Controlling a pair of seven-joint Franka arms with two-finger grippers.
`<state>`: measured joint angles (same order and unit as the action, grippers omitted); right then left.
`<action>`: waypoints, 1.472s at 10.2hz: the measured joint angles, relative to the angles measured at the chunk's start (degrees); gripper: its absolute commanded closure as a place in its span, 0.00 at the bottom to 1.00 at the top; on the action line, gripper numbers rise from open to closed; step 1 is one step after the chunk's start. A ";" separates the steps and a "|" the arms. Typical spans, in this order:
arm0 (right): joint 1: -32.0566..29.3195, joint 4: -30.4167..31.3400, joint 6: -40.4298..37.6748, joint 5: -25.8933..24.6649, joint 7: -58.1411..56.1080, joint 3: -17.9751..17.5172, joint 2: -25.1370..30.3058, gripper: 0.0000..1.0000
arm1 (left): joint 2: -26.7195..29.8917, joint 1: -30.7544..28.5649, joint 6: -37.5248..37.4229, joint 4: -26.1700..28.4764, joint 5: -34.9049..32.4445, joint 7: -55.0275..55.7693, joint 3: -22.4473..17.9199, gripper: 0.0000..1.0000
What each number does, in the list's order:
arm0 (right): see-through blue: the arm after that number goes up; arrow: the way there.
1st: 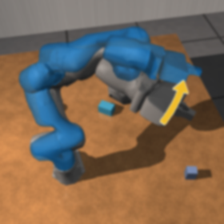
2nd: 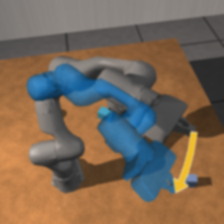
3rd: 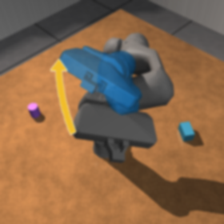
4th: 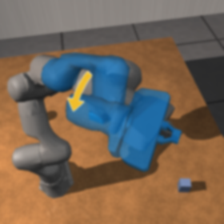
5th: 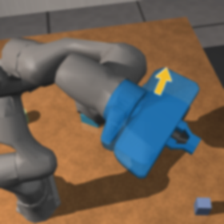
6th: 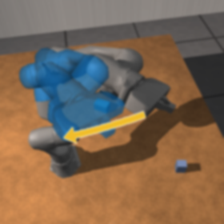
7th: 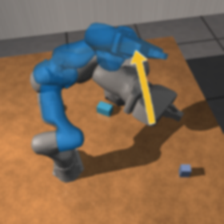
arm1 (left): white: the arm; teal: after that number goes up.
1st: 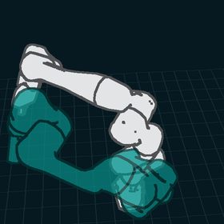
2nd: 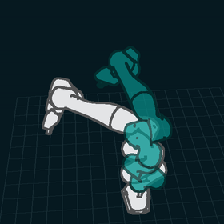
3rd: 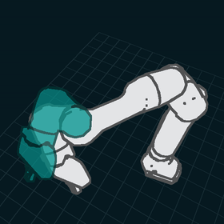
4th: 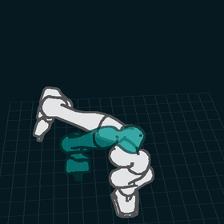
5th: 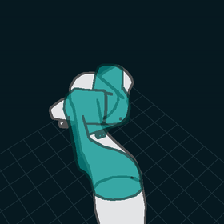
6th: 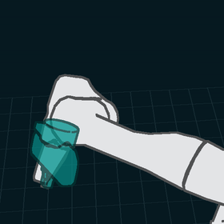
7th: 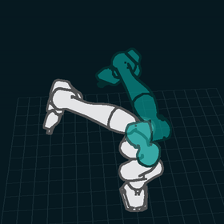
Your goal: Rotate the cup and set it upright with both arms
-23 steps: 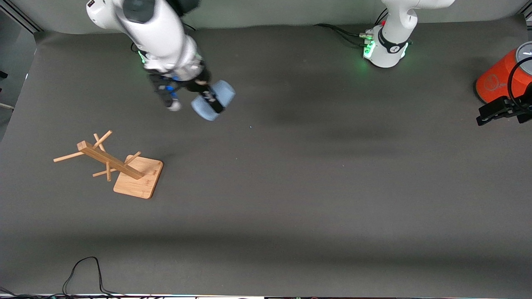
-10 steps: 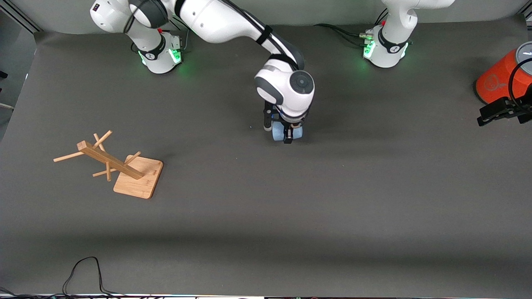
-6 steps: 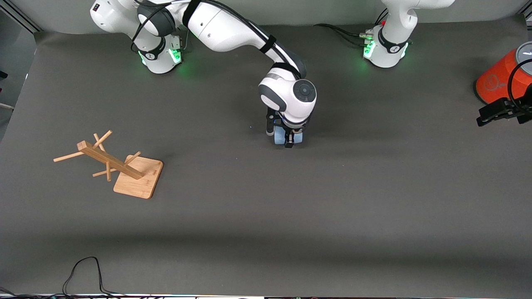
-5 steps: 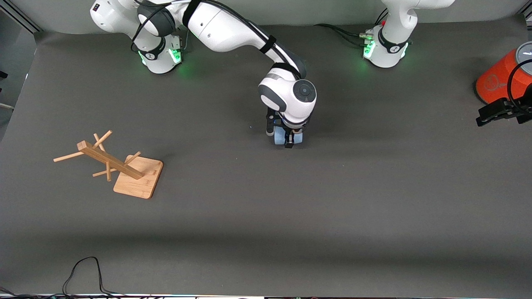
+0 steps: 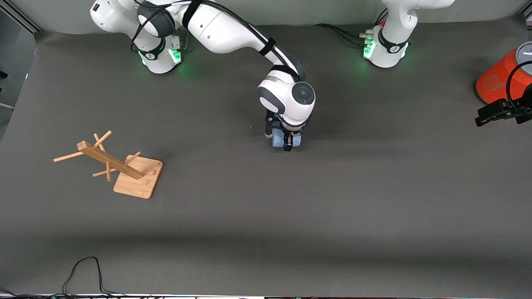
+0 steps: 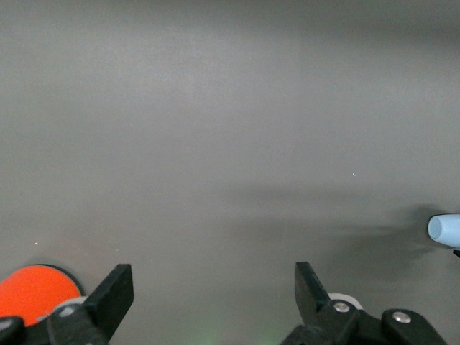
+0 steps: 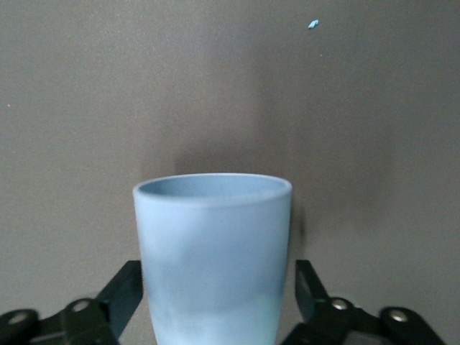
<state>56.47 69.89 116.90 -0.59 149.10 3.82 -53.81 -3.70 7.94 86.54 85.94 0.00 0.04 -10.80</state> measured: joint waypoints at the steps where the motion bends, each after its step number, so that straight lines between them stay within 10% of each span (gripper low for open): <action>1: 0.00 -0.25 0.00 0.00 0.00 0.00 -0.02 0.00 | -0.01 0.00 -0.18 0.00 0.00 0.00 0.00 0.00; 8: -4.60 -3.35 -12.54 1.43 -7.65 0.31 11.24 0.00 | -0.23 -0.04 -0.26 0.03 0.00 0.02 -0.13 0.00; 15: -26.16 10.01 -30.13 3.64 -62.96 0.30 38.91 0.00 | -0.79 2.68 -2.63 0.31 0.09 8.39 0.82 0.00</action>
<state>30.31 79.90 86.77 3.05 86.14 4.12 -14.91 -4.49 10.62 83.91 86.26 0.09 8.44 -9.98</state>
